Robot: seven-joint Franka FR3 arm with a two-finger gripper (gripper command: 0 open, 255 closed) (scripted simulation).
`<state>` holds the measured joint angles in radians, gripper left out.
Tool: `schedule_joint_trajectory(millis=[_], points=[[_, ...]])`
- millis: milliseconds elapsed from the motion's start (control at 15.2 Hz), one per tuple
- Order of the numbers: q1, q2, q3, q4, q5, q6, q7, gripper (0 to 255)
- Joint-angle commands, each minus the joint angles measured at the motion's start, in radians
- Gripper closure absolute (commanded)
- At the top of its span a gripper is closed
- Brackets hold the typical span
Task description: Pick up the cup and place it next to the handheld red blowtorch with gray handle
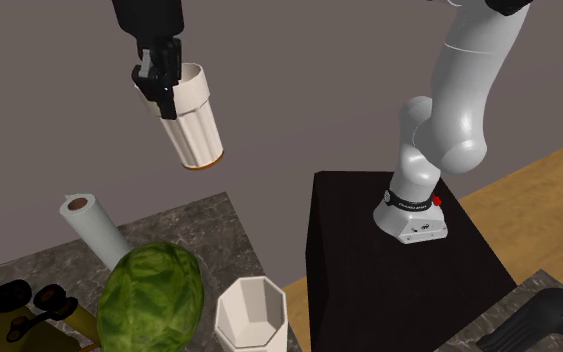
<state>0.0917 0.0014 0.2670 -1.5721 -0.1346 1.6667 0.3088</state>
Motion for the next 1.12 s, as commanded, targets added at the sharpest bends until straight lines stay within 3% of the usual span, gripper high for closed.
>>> schedule_joint_trajectory(millis=[0,660,1056], points=[[0.001,0.011,0.001,0.042,-0.003,-0.031,-0.002,255],[0.013,0.074,0.01,0.259,-0.023,-0.188,-0.008,255],[0.043,-0.118,0.04,0.039,0.029,-0.162,0.065,255]])
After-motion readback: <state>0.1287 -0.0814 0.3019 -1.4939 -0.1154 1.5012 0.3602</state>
